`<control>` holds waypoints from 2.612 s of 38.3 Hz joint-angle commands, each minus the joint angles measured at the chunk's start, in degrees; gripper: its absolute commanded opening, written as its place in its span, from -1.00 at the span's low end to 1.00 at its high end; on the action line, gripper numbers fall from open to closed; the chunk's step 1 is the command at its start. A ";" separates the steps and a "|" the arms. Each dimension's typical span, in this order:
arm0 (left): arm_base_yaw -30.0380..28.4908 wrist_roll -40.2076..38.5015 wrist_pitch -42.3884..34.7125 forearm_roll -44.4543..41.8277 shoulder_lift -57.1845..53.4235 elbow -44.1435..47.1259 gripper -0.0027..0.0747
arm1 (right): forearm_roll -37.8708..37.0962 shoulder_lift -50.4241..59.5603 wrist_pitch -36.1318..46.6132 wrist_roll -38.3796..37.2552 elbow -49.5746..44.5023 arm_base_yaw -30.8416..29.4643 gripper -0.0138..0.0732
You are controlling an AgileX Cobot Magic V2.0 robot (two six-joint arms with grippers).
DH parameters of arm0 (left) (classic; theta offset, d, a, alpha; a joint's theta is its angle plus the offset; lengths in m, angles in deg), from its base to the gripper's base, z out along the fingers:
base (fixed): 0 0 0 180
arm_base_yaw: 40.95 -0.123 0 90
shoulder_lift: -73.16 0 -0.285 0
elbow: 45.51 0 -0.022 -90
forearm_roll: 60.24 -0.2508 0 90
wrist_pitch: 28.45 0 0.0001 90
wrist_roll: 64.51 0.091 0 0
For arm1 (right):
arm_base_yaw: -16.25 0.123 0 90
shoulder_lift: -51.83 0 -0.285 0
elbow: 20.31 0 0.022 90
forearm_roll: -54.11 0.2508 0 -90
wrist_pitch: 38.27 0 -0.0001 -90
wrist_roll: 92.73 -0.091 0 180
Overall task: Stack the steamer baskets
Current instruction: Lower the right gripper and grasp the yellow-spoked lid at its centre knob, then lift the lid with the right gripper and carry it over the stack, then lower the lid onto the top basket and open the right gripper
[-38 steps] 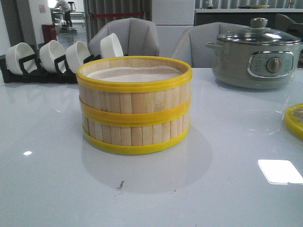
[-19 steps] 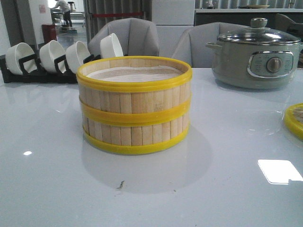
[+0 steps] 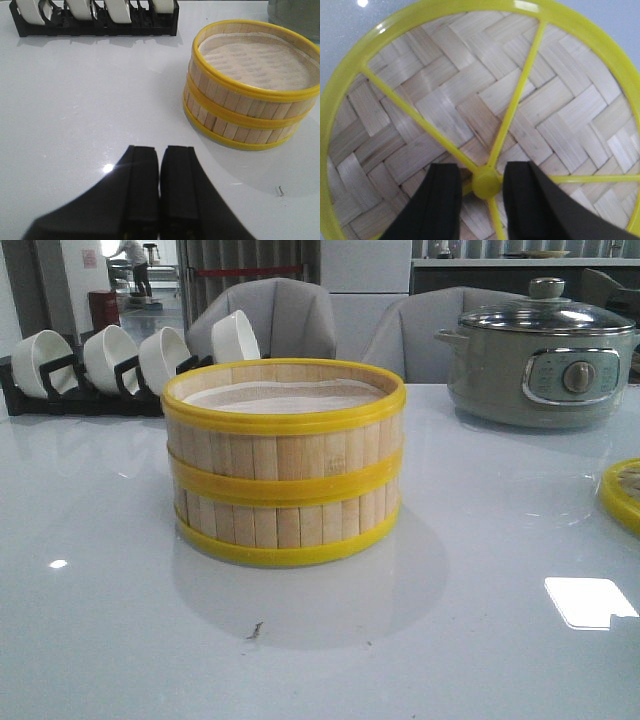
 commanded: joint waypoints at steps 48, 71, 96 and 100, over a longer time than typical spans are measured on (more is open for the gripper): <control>-0.04 -0.64 -4.83 0.19 0.26 -1.62 -0.72 | 0.45 4.44 -17.72 -0.02 29.56 19.13 -0.62; -0.04 -0.64 -4.83 0.19 0.26 -1.62 -0.72 | 5.37 -5.50 -19.48 -0.02 46.30 43.48 -0.62; -0.04 -0.64 -4.83 0.19 0.26 -1.62 -0.72 | 5.27 -9.73 -17.40 -0.02 47.02 46.80 -0.62; -0.04 -0.64 -4.83 0.19 0.26 -1.62 -0.72 | 5.27 -9.84 -17.31 -0.02 47.02 46.80 -0.62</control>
